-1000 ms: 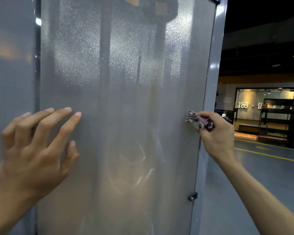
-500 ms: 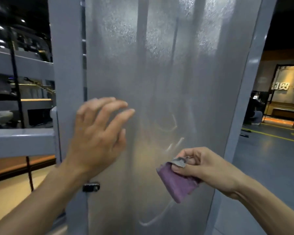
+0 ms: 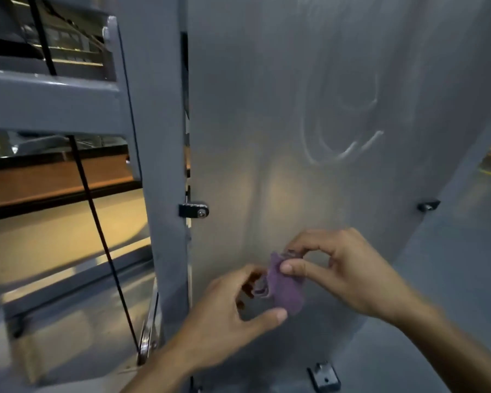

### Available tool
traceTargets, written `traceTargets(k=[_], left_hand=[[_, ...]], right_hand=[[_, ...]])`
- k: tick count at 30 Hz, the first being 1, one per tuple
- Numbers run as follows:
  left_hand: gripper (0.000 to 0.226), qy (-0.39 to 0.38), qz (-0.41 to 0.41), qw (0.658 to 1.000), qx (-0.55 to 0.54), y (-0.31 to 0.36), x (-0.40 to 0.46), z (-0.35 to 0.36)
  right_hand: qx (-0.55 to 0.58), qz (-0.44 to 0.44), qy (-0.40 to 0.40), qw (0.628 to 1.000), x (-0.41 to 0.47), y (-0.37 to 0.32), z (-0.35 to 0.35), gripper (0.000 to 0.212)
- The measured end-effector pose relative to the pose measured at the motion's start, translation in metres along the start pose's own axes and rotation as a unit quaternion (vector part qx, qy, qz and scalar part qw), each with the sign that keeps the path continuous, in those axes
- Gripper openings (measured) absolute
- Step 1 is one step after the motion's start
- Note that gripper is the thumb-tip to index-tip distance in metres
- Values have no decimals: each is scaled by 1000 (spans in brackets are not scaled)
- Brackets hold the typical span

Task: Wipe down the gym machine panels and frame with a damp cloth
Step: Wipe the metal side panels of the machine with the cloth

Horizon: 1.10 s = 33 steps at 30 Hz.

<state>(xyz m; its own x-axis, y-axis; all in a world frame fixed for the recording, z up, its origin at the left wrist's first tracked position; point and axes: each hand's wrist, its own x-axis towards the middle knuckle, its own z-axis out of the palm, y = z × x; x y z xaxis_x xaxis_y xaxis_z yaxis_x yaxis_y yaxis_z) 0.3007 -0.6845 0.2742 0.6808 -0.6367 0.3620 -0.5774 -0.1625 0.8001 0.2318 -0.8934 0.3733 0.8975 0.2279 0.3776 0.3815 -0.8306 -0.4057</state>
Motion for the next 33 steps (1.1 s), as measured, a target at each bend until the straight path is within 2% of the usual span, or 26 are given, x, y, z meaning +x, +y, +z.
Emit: traceTargets(k=[2, 4, 6, 10, 12, 14, 15, 17, 19, 20, 23, 24, 28, 31, 33], left_hand=[[70, 7, -8, 1000, 14, -10, -6, 2], [76, 7, -13, 1000, -4, -15, -10, 4], [66, -5, -23, 998, -57, -17, -10, 6], [30, -48, -54, 982, -172, -20, -8, 15], [26, -47, -73, 970, -228, -23, -10, 21], [28, -41, -78, 970, -227, -28, -13, 25], [32, -25, -73, 978, -192, -32, -15, 29], [35, 54, -53, 993, -92, -38, -21, 36], [30, 129, -10, 991, -37, -40, -30, 40], [29, 127, 2, 991, -40, -40, -34, 42], [40, 26, -6, 994, -111, -46, -50, 50], [42, 21, -14, 993, -117, -50, -54, 53], [37, 65, -60, 987, -136, -65, -66, 64], [33, 69, -76, 988, -113, -74, -70, 74], [22, 62, -103, 983, -138, -80, -72, 79]], right_hand=[[17, -7, -9, 1000, -2, 3, 8, 11], [33, -8, -25, 999, -4, 6, 15, 13], [53, -2, -42, 998, -6, 8, 24, 14], [137, 48, -75, 987, -11, 16, 47, 14], [253, 109, -77, 958, -17, 20, 58, 15], [372, 181, -51, 909, -25, 25, 66, 18], [404, 212, -38, 889, -29, 27, 71, 22], [438, 264, -20, 859, -35, 29, 80, 27], [474, 305, 6, 826, -38, 29, 92, 28], [490, 318, 21, 811, -40, 28, 98, 25], [517, 345, 56, 781, -47, 29, 119, 17], [521, 351, 64, 775, -49, 29, 126, 16], [533, 366, 92, 757, -56, 34, 148, 25], [548, 382, 106, 737, -62, 38, 165, 29], [553, 391, 106, 728, -67, 42, 177, 29]])
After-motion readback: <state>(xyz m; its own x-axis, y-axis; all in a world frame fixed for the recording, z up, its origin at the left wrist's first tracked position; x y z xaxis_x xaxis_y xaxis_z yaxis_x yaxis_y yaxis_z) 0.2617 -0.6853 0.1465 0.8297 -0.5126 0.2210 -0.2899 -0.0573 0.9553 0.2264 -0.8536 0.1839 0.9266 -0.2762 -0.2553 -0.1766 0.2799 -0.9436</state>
